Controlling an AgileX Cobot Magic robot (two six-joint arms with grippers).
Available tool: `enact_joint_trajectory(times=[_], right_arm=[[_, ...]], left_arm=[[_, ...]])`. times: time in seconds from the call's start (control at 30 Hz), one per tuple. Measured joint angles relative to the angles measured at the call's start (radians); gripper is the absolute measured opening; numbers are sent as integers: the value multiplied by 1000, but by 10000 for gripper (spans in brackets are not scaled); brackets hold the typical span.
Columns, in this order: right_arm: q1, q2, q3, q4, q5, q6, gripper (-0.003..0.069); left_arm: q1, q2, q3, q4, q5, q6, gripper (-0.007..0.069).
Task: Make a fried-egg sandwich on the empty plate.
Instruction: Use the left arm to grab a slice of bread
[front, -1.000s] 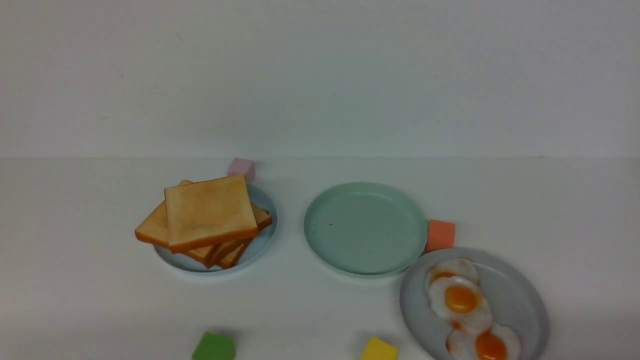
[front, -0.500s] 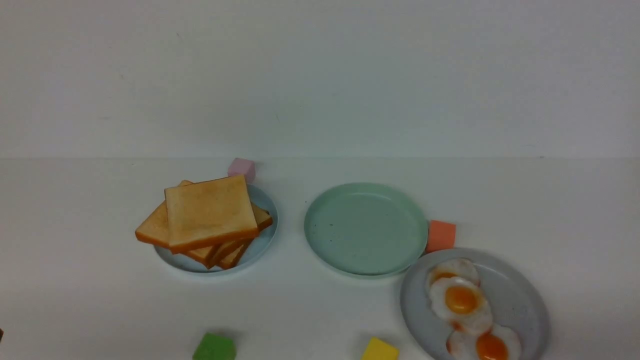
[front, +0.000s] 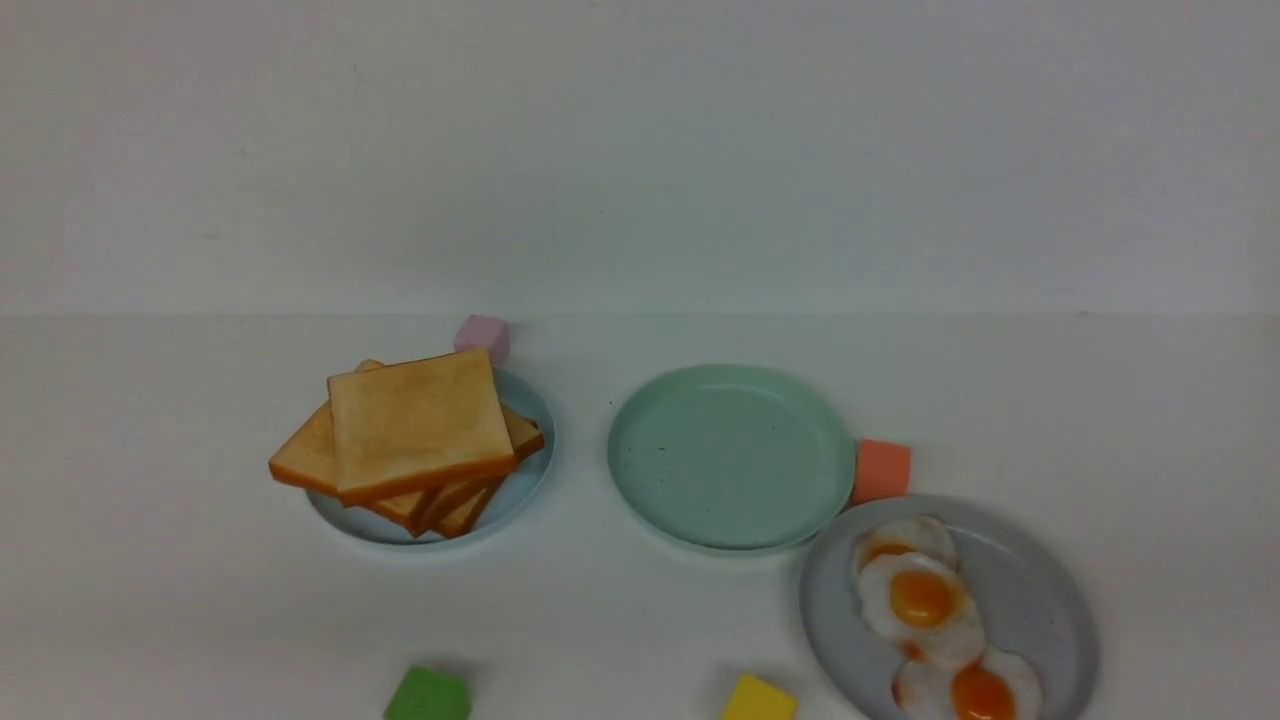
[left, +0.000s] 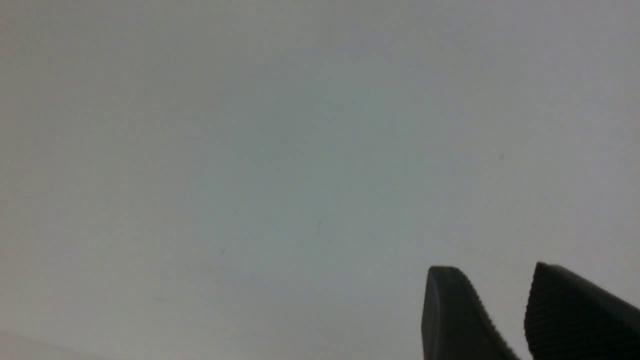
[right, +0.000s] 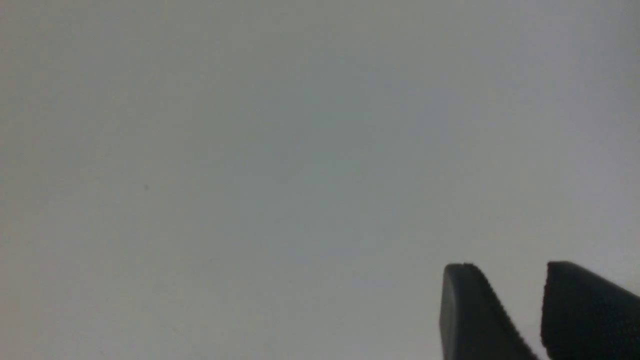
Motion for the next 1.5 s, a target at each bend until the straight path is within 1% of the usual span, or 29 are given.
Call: enact_joint_trajectory(times=[0.1,0.2,0.23,0.27,0.3,0.37,0.4,0.43,0.47,0.53,0.6,0.63,0.7,0.8,0.87,0.9,0.93,0.97,1.0,1.03,1.1,1.2,1.23,1.33,1.5], right_arm=[[0,115,-188,-47,87,3,241],[0,239,-348,-68,204,3,241],[0,257,-371,-68,226,3,241],[0,339,-468,-70,331,3,241],[0,384,-516,-71,396,3,241],[0,458,-579,-72,497,-1,241],[0,510,-611,-72,556,-8,241],[0,518,-614,-72,564,-8,241],[0,572,-626,-75,602,-21,241],[2,623,-615,-76,610,-27,241],[15,642,-601,-80,596,-29,241],[50,659,-574,-83,573,-29,241],[88,672,-561,-82,569,-33,241],[190,703,-551,-79,609,-51,241],[250,727,-551,-78,646,-54,241],[263,730,-551,-78,649,-54,241],[301,744,-551,-76,676,-55,241],[337,759,-551,-75,694,-57,241],[348,763,-551,-75,703,-57,241],[386,779,-551,-74,719,-60,241],[432,797,-551,-74,733,-74,241],[479,813,-551,-72,735,-87,241],[482,815,-551,-72,735,-88,241],[494,818,-551,-71,736,-103,241],[497,818,-551,-71,736,-106,241]], left_arm=[[0,53,-129,-33,27,-14,238],[0,147,-306,-43,153,-16,238],[0,162,-332,-45,179,-16,238],[0,228,-441,-53,315,-16,238],[0,271,-493,-58,404,-16,238],[0,344,-552,-66,530,-16,238],[0,410,-592,-67,649,-16,238],[0,419,-596,-67,665,-16,238],[0,484,-615,-57,757,-16,238],[0,568,-619,-30,837,-16,238],[0,616,-619,-19,859,-16,238],[0,696,-619,-18,867,-16,238],[0,751,-619,-31,867,-16,238],[0,877,-620,-130,867,-16,238],[0,952,-636,-212,877,-16,238],[0,969,-642,-220,881,-16,238],[0,1018,-666,-266,895,-10,238],[0,1069,-698,-290,911,-2,238],[0,1077,-703,-297,914,0,238],[0,1137,-756,-314,933,17,238],[0,1230,-826,-322,952,32,238],[0,1354,-935,-324,980,51,238],[0,1362,-942,-324,983,51,238],[0,1488,-1059,-330,1042,77,249],[0,1619,-1188,-331,1093,83,302]])
